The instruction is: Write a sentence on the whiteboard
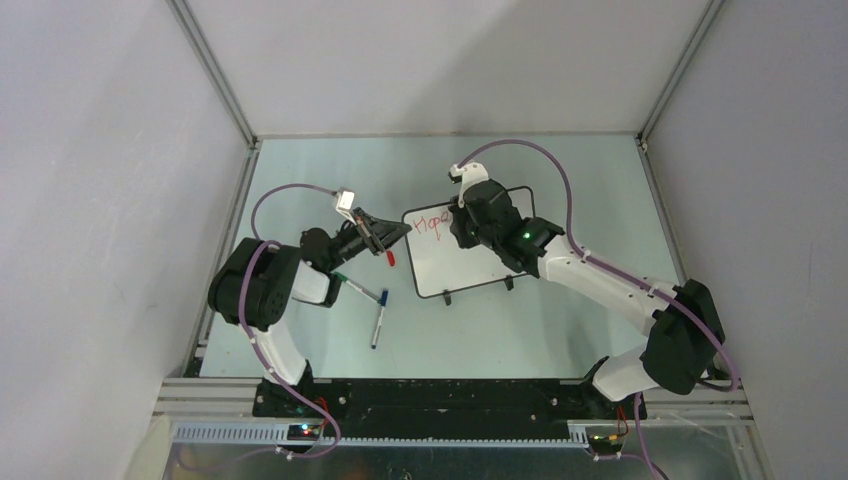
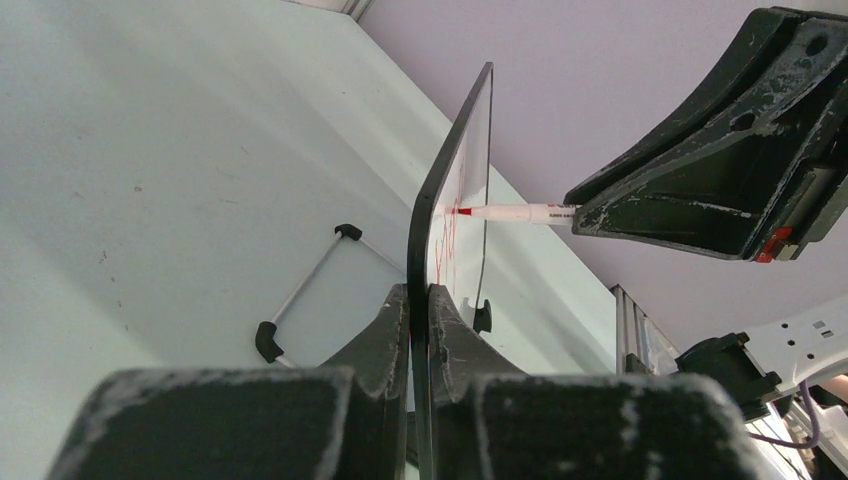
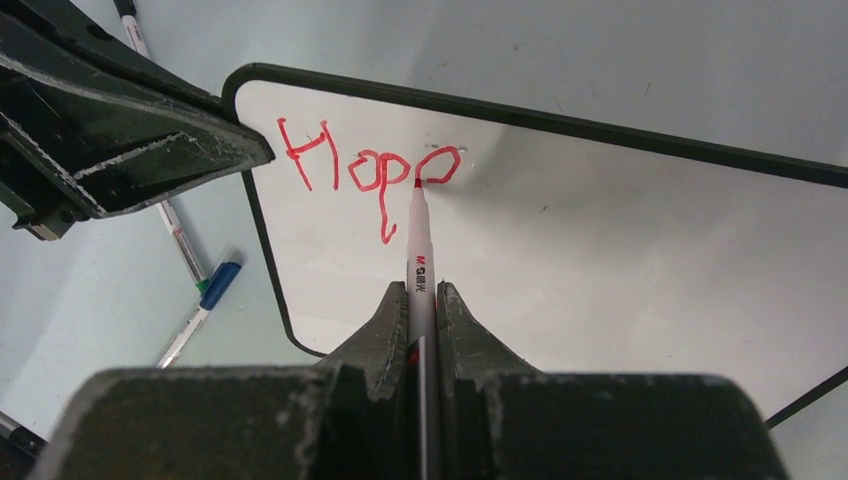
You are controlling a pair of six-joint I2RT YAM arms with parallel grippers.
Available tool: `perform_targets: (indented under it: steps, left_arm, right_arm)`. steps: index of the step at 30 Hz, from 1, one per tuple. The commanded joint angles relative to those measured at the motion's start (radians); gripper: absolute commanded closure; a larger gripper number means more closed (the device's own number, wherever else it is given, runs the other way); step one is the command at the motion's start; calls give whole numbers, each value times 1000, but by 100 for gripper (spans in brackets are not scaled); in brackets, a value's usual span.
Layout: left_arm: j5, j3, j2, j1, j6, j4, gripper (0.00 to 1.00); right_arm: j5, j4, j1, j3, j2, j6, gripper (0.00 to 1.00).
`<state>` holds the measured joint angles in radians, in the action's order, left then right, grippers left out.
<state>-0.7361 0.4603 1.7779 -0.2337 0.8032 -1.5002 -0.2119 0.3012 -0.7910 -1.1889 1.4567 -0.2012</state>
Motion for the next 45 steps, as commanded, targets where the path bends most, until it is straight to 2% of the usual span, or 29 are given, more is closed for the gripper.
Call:
perform_targets:
  steps: [1, 14, 21, 28, 36, 45]
  left_arm:
    - [-20, 20, -1, -14, -44, -26, 100]
    - [-20, 20, 0, -13, -44, -23, 100]
    - [-20, 20, -2, -11, -44, -23, 100]
    - [-15, 10, -8, -10, -52, -28, 85]
    - [0, -8, -24, -11, -58, -31, 83]
    - [-18, -2, 6, -6, -5, -30, 76]
  right_arm:
    - [-31, 44, -6, -35, 10, -2, 100]
    - [-83, 42, 7, -2, -34, -13, 100]
    - [-43, 39, 16, -2, -66, -19, 100]
    - [50, 12, 17, 11, -124, -14, 100]
    - [56, -31, 20, 92, -249, -28, 100]
    - [22, 5, 21, 135, -293, -47, 100]
